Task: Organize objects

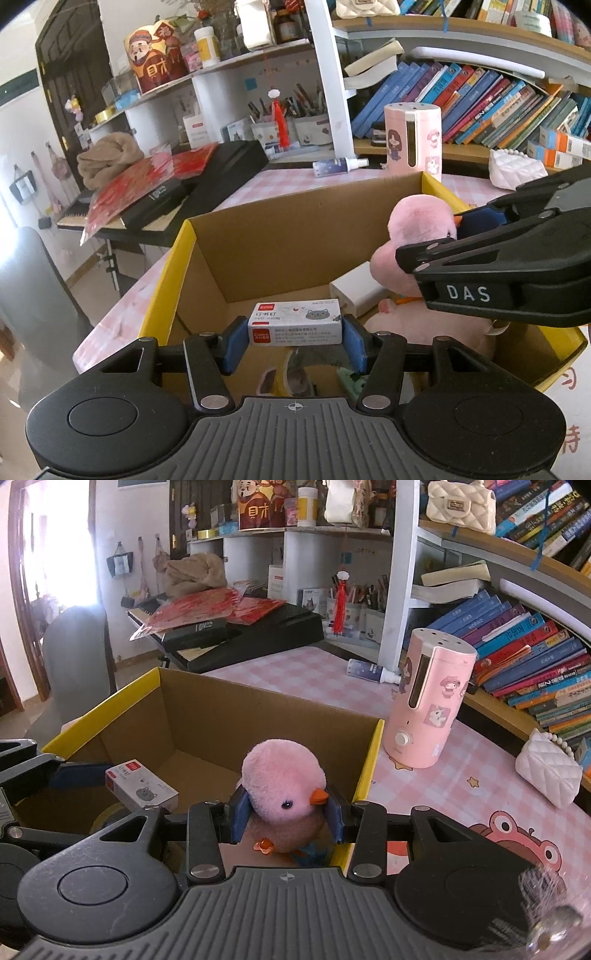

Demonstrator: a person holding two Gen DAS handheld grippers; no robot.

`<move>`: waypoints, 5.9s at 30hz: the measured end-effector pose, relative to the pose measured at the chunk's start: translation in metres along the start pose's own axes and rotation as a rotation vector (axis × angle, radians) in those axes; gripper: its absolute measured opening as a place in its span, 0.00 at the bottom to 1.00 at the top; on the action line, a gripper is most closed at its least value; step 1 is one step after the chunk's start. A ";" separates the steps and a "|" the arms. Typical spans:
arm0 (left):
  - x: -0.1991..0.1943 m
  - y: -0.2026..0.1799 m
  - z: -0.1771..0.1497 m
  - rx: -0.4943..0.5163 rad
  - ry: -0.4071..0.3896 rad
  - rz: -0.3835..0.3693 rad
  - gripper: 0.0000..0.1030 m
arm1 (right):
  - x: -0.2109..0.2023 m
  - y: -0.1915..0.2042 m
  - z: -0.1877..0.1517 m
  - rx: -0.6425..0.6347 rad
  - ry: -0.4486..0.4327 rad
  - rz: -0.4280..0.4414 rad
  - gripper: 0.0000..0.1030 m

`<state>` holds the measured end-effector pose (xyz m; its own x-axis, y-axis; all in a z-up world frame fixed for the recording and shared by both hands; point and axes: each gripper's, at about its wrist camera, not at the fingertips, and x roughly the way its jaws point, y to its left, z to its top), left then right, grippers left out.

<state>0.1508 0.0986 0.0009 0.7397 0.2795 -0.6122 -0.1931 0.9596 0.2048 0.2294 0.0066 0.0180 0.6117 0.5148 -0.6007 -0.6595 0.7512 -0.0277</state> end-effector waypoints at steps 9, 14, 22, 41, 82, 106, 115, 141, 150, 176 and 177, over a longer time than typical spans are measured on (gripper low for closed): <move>0.002 0.000 -0.002 0.019 0.011 0.016 0.61 | 0.007 0.007 0.001 -0.054 0.026 -0.018 0.40; -0.002 0.004 -0.002 0.012 0.003 0.021 0.68 | 0.008 0.009 0.001 -0.043 0.030 -0.018 0.44; -0.017 0.008 -0.006 0.002 -0.026 0.005 0.73 | -0.009 0.016 -0.002 -0.032 -0.005 -0.041 0.57; -0.077 0.031 -0.032 -0.049 -0.107 -0.061 0.81 | -0.094 0.040 -0.024 0.108 -0.113 -0.216 0.63; -0.157 -0.015 -0.116 0.088 -0.028 -0.320 0.98 | -0.233 0.083 -0.194 0.473 0.064 -0.767 1.00; -0.173 -0.057 -0.121 0.152 -0.056 -0.259 0.98 | -0.250 0.065 -0.212 0.524 0.120 -0.817 1.00; -0.179 -0.065 -0.125 0.176 -0.059 -0.252 0.98 | -0.254 0.068 -0.217 0.550 0.120 -0.817 1.00; -0.185 -0.069 -0.126 0.157 -0.046 -0.196 0.98 | -0.257 0.080 -0.216 0.540 0.122 -0.857 1.00; -0.182 -0.067 -0.127 0.144 -0.032 -0.197 0.98 | -0.255 0.080 -0.215 0.542 0.127 -0.858 1.00; -0.174 -0.063 -0.125 0.105 -0.002 -0.235 0.98 | -0.245 0.080 -0.209 0.530 0.140 -0.866 1.00; -0.173 -0.063 -0.125 0.105 -0.003 -0.234 0.98 | -0.245 0.081 -0.208 0.529 0.139 -0.866 1.00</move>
<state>-0.0459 -0.0060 -0.0011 0.7583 0.0500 -0.6500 0.0516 0.9893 0.1363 -0.0650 -0.1451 -0.0035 0.7078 -0.3186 -0.6304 0.2830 0.9456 -0.1602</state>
